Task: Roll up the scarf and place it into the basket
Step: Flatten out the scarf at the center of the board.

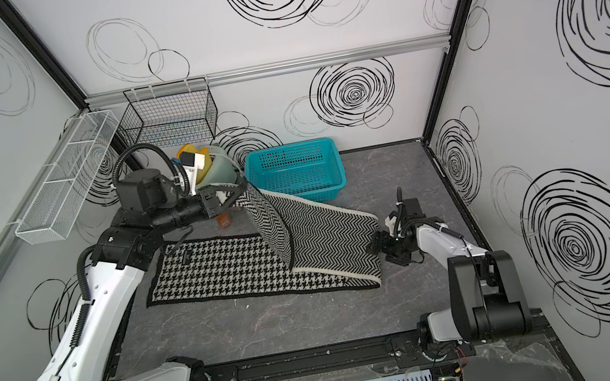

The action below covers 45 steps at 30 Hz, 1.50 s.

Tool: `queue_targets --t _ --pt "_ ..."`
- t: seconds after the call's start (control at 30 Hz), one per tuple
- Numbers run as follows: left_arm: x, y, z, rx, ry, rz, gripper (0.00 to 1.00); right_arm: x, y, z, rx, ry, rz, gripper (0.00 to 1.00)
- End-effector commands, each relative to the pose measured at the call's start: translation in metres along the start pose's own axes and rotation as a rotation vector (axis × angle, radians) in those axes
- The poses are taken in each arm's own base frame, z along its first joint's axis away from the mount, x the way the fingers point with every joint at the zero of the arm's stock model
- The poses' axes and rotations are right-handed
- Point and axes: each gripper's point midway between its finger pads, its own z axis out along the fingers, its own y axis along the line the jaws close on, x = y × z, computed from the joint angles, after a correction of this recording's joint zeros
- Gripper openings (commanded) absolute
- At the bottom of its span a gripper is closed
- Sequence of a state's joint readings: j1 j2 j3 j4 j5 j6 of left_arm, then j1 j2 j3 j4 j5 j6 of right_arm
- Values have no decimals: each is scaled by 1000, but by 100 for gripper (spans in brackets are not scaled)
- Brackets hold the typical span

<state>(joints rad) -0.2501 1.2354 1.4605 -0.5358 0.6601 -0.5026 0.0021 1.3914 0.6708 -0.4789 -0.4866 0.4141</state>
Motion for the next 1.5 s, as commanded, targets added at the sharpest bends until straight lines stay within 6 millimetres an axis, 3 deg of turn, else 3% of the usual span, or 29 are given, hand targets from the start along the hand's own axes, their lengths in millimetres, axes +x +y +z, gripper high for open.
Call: queue_targets --t 0.0,0.13,0.23,0.43,0.57,0.63,0.77,0.97,1.13,1.4,1.47 --pt "-16 -27 -23 45 -54 10 0 -2 3 3 -46 -7 19 58" --pt "-11 -17 -26 15 -37 -21 0 0 1 6 -63 -8 26 27" --pt "-17 -13 -33 -8 -47 -41 0 -4 -5 0 -49 -32 34 16" --pt "-37 -14 -60 -53 -46 -83 0 -10 -6 -9 -31 -63 24 26" --pt "-32 -13 -67 -89 -12 -126 0 -18 -3 -14 -25 -87 14 41" --pt "-27 -8 -66 -105 2 -144 0 -22 -1 -16 -22 -98 5 43" --pt "-11 16 -56 -144 40 -158 0 -26 3 -19 -23 -102 -13 44" --pt "2 62 -39 -242 65 -175 0 -12 0 -12 -52 -65 0 44" --pt "12 93 -36 -380 107 -147 0 -15 5 -13 -71 -72 -18 51" --pt "31 130 -39 -537 130 -108 0 -10 52 -6 -294 -55 -102 57" --pt "40 143 -42 -583 139 -81 0 -8 51 -4 -295 -55 -100 57"
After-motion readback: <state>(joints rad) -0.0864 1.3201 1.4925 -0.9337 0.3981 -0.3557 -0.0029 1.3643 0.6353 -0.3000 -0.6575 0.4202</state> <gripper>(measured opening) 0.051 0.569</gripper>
